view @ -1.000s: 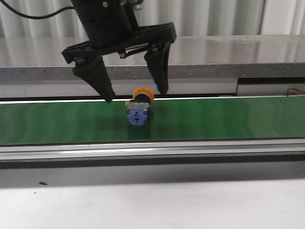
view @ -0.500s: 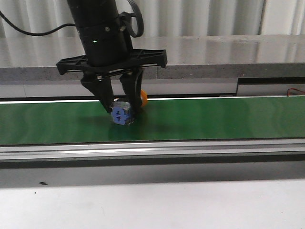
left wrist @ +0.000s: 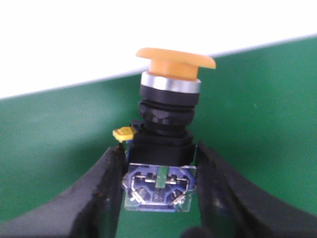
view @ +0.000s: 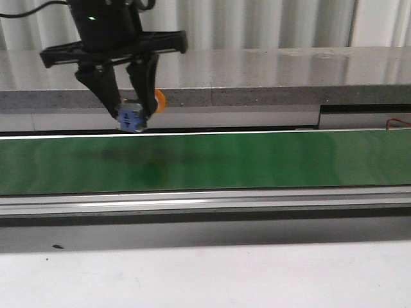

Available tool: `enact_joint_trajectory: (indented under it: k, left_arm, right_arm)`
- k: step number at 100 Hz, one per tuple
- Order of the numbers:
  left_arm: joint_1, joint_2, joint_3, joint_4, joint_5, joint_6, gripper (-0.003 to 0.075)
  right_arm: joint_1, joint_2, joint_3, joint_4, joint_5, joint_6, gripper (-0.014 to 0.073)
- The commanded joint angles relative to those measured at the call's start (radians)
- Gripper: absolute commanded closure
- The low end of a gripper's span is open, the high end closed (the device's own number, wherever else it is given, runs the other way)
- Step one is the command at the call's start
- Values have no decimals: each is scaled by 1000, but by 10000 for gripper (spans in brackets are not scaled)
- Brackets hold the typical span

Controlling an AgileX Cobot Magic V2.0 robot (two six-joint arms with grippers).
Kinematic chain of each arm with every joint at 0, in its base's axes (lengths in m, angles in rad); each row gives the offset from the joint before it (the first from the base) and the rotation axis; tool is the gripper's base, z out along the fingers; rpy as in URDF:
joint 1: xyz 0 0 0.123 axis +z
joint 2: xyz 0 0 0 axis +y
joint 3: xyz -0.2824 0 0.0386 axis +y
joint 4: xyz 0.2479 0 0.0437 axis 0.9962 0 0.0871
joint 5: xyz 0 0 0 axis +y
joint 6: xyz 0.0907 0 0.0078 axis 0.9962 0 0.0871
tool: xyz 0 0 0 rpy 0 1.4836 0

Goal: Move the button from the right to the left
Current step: 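Lift the button with the left gripper and carry it over the blue tray, then lower the button into the blue tray and open the left gripper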

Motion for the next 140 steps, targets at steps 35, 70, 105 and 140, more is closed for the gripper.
enact_joint_trajectory:
  k: [35,70,105,140]
  left_arm:
    - [314,-85,-35,63,124,100,588]
    - [584,-85,-24,66,176,222,588]
    - [792,-47,28,66,172,382,588]
    - [848,66,28,67,135,456,582]
  right_arm:
    - [0,10,-25,4,-84,-9,662]
    - [0,10,-25,4,-84,-9,662]
    - [0,10,-25,4,-84,-9,662]
    - [0,10,-25,4,-85,-9,662]
